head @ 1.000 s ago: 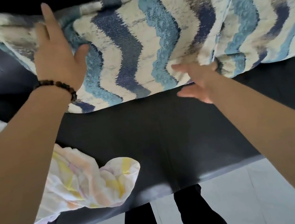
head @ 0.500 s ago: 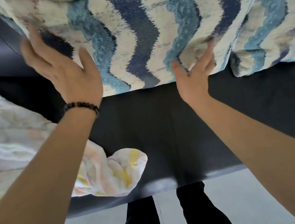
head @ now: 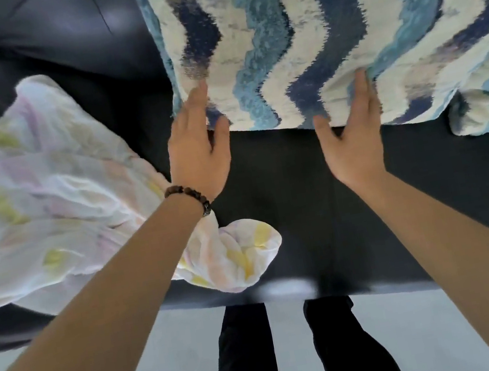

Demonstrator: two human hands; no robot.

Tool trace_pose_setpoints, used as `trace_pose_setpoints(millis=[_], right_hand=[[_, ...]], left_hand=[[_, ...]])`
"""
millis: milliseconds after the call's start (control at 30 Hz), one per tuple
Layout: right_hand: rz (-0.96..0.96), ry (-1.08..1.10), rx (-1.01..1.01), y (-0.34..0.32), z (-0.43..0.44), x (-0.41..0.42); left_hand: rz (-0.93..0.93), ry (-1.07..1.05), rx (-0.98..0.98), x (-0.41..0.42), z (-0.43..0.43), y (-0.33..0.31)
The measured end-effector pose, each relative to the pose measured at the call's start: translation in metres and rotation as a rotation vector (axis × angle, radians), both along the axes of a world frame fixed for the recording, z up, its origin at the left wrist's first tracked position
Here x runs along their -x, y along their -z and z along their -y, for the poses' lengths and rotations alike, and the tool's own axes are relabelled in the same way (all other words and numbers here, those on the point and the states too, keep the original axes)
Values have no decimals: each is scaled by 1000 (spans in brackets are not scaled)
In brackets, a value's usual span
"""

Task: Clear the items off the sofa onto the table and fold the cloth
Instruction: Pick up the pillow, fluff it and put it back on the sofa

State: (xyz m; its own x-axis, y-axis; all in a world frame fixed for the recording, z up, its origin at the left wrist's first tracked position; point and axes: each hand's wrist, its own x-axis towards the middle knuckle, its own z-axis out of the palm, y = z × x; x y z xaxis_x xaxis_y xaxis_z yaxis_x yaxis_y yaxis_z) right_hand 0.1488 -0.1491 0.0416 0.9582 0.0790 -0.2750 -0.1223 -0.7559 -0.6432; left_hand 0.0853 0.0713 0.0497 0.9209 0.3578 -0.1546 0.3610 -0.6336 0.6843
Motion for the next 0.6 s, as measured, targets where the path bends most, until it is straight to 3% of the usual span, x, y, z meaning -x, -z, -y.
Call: trace_pose_setpoints(millis=[233,400,500,600], right_hand=[[-105,-592,-50,19,-122,121],[-55,-839,-45,45,-214,191],[-54,-974,50,68,-236,224],[-22,-1023,115,79,-231,236]], left_hand=[[-302,-165,-548,173,-126,4],[-683,-150,-617,263,-202,8],[-615,-23,-741,286,-199,14],[-500,-115,-715,284,-186,12]])
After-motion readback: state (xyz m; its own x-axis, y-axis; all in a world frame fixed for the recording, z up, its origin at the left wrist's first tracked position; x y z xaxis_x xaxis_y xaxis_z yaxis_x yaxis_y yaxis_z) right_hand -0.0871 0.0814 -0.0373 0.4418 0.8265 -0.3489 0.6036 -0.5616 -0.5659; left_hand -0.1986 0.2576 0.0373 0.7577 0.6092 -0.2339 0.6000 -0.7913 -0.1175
